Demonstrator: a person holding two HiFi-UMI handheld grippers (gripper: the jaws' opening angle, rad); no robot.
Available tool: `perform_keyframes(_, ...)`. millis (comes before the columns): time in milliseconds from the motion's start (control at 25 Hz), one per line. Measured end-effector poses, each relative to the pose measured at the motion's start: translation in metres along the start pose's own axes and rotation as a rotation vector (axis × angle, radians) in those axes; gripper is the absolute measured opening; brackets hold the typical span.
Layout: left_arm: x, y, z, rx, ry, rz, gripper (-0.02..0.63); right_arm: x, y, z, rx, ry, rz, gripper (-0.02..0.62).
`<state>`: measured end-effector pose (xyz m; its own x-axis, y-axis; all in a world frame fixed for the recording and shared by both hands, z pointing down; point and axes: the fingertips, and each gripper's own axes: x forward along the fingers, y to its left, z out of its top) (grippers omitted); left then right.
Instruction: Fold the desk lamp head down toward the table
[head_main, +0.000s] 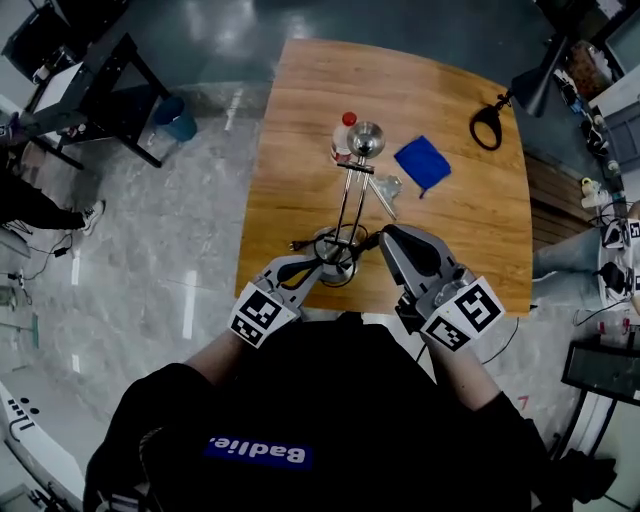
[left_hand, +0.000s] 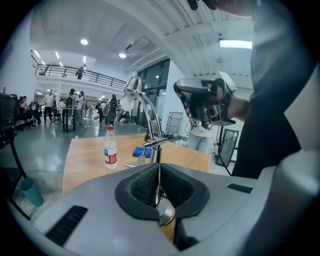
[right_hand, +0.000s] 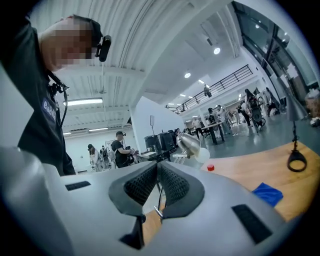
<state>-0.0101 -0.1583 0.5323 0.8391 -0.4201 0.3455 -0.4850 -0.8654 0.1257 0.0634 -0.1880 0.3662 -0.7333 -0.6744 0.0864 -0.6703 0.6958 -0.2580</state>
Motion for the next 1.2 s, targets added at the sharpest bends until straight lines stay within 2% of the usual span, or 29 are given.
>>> perform_keyframes(80,0.008,0.004,-0.007,0.007,0.004,0.013,0.006,0.004,-0.007,0.0,0.014,0.02,0.015,0.006)
perform_keyframes(200,0.018,0.009,-0.012,-0.012,-0.001,0.03,0.078,0.011,-0.02,-0.001,0.049,0.055,0.031,0.014)
perform_keyframes(360,0.034,0.014,-0.018,-0.011,0.01,0.035,0.148,0.022,-0.035,-0.009,0.126,0.099,0.051,0.08)
perform_keyframes(440,0.041,0.018,-0.02,-0.01,0.01,0.039,0.165,0.028,-0.04,-0.014,0.175,0.119,0.069,0.125)
perform_keyframes(560,0.052,0.019,-0.019,-0.007,0.004,0.027,0.17,0.038,-0.045,-0.021,0.264,0.144,0.107,0.143)
perform_keyframes(840,0.07,0.016,-0.014,0.029,-0.021,-0.011,0.169,0.063,-0.054,-0.028,0.472,0.175,0.176,0.143)
perform_keyframes(1000,0.078,0.017,-0.011,0.04,-0.03,-0.013,0.169,0.072,-0.052,-0.031,0.533,0.185,0.225,0.14)
perform_keyframes(1040,0.08,0.016,-0.011,0.042,-0.029,-0.015,0.167,0.072,-0.052,-0.031,0.541,0.182,0.232,0.112)
perform_keyframes(1080,0.082,0.015,-0.012,0.042,-0.028,-0.019,0.166,0.073,-0.052,-0.031,0.553,0.175,0.239,0.044)
perform_keyframes(1200,0.082,0.013,-0.011,0.031,-0.043,-0.038,0.149,0.072,-0.051,-0.03,0.621,0.146,0.268,0.029)
